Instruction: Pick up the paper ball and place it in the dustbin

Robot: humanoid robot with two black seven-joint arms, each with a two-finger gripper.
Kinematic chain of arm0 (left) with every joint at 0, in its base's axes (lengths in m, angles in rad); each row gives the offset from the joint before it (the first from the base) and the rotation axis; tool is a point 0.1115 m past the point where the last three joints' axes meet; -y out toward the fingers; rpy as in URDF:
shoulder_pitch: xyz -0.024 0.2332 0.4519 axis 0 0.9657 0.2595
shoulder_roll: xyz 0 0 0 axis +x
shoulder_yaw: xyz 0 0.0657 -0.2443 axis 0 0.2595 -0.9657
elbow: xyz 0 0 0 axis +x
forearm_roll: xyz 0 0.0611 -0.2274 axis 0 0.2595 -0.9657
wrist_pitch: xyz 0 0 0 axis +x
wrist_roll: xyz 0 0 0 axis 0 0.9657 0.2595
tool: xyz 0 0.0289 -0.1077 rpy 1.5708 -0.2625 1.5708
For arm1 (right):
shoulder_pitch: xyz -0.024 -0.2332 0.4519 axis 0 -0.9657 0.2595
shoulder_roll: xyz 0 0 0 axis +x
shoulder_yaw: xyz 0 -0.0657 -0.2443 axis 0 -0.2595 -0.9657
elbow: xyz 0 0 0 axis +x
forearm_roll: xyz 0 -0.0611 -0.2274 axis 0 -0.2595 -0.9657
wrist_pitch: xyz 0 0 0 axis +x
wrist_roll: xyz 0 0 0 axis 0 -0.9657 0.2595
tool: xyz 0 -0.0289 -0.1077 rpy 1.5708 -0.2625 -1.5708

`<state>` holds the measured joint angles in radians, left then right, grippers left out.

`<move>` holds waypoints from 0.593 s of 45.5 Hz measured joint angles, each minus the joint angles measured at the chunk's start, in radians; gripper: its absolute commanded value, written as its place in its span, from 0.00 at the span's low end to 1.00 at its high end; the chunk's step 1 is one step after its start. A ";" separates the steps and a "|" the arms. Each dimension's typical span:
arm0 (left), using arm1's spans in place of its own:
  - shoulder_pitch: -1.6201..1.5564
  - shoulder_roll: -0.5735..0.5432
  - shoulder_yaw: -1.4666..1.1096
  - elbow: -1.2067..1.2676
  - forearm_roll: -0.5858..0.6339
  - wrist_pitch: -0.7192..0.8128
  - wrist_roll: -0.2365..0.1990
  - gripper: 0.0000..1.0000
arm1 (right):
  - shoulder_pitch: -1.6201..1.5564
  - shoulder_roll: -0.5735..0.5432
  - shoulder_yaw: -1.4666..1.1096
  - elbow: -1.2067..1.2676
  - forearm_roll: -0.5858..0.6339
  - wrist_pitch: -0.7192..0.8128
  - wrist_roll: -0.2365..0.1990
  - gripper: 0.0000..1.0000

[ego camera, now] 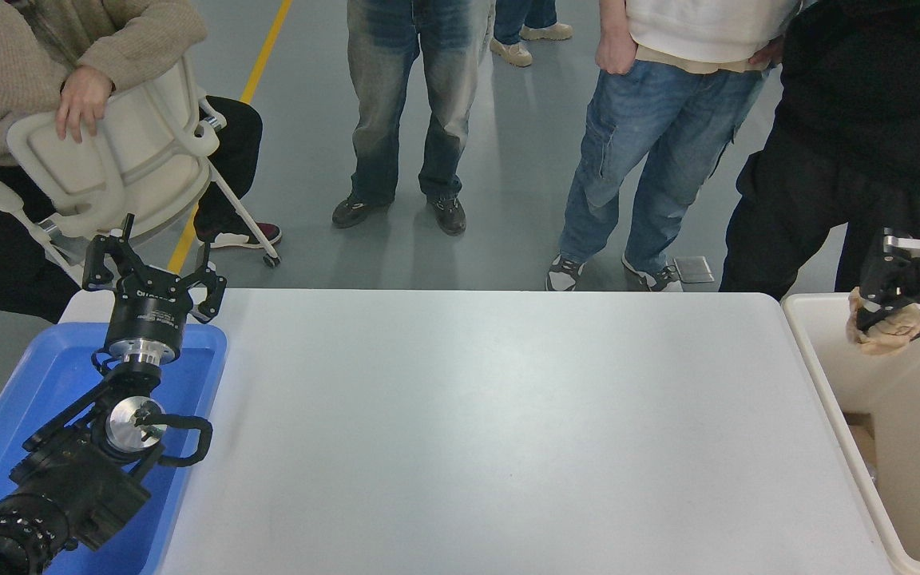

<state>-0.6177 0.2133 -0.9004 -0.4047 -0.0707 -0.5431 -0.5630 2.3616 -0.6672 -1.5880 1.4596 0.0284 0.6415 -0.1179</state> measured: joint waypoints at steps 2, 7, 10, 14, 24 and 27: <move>0.000 0.000 0.000 0.000 0.000 0.000 0.000 0.99 | -0.028 -0.016 -0.009 -0.008 0.001 -0.048 -0.001 0.00; 0.000 0.000 0.000 0.000 0.000 0.000 0.000 0.99 | -0.131 -0.052 -0.011 -0.043 0.002 -0.177 0.000 0.00; 0.000 0.000 0.000 0.000 0.000 0.000 0.000 0.99 | -0.211 -0.065 0.010 -0.083 0.002 -0.239 0.000 0.00; 0.000 0.000 0.000 0.000 0.000 0.000 0.000 0.99 | -0.339 -0.077 0.057 -0.153 0.002 -0.297 0.000 0.00; 0.000 0.000 0.000 0.000 0.000 0.000 0.000 0.99 | -0.731 -0.083 0.248 -0.412 0.004 -0.372 0.000 0.00; 0.000 0.000 0.000 0.000 0.000 0.000 0.000 0.99 | -0.844 -0.072 0.318 -0.490 0.005 -0.384 0.000 0.00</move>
<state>-0.6177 0.2132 -0.9005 -0.4046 -0.0705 -0.5430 -0.5630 1.5181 -0.7388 -1.2701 0.9691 0.0330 0.2571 -0.1182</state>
